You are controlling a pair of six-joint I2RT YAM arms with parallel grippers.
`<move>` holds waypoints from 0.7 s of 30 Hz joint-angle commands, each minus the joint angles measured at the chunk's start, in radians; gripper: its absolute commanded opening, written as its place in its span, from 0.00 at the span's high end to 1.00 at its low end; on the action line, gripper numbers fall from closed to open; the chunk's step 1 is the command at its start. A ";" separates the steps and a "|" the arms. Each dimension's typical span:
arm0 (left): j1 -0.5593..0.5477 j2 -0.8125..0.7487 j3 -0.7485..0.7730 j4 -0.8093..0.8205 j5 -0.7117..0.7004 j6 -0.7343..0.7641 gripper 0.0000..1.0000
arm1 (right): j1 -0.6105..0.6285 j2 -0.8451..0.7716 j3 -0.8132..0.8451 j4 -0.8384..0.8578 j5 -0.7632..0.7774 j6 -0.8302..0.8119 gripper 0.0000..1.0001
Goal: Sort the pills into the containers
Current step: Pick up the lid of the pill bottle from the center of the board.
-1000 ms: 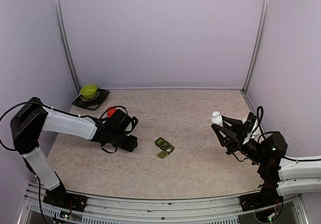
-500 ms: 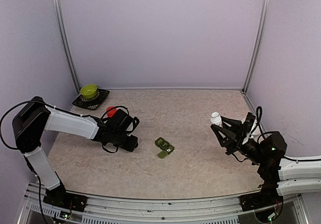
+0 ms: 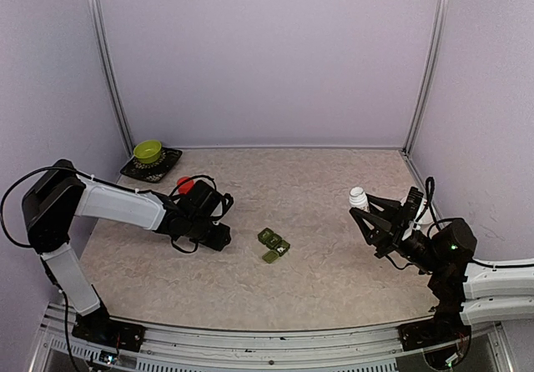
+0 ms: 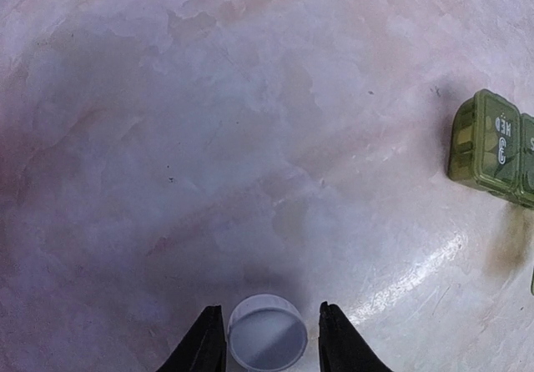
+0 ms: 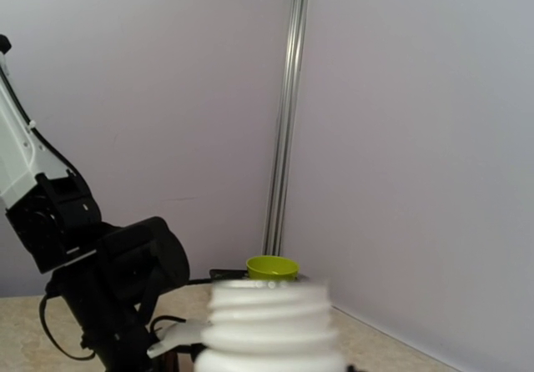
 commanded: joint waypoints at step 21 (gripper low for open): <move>0.007 0.024 0.026 -0.011 -0.020 0.007 0.61 | 0.007 -0.007 0.000 -0.001 0.004 0.007 1.00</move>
